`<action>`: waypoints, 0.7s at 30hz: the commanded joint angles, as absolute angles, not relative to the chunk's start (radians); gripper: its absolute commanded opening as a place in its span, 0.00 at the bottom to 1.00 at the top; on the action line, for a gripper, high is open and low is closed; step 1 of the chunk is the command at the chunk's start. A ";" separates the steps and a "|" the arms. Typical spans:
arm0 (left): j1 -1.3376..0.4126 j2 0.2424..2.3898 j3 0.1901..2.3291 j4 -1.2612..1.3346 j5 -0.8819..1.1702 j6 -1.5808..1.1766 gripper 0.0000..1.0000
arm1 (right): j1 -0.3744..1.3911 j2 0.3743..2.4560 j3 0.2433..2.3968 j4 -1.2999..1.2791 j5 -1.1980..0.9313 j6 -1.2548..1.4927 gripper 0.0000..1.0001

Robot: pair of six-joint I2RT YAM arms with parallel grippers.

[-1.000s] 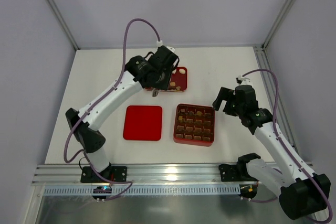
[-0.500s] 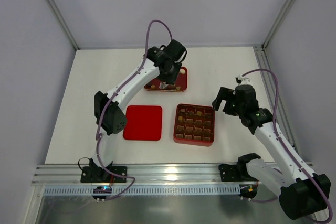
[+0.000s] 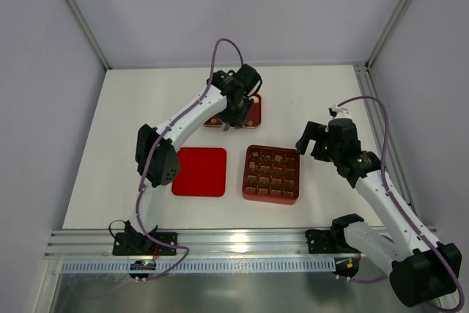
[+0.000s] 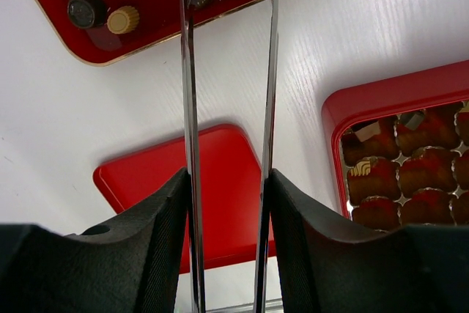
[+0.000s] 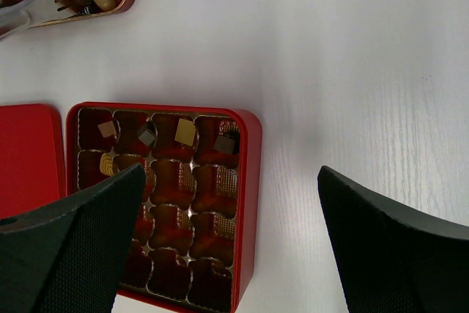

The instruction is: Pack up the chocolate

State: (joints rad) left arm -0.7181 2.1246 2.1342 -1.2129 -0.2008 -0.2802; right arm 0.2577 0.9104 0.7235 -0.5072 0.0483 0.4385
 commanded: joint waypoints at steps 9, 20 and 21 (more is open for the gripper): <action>-0.712 2.054 2.100 -1.210 -0.186 -0.242 0.46 | 0.253 0.922 0.739 -0.468 0.046 0.426 1.00; -0.709 2.049 2.100 -1.212 -0.195 -0.235 0.41 | 0.255 0.927 0.744 -0.468 0.051 0.426 1.00; -0.707 2.049 2.100 -1.213 -0.193 -0.236 0.41 | 0.253 0.928 0.744 -0.466 0.051 0.426 1.00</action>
State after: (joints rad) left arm -0.7174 2.1155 2.0956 -1.2133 -0.1936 -0.2527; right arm 0.2577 0.9234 0.7235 -0.5003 0.0486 0.4389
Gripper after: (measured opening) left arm 0.417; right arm 0.996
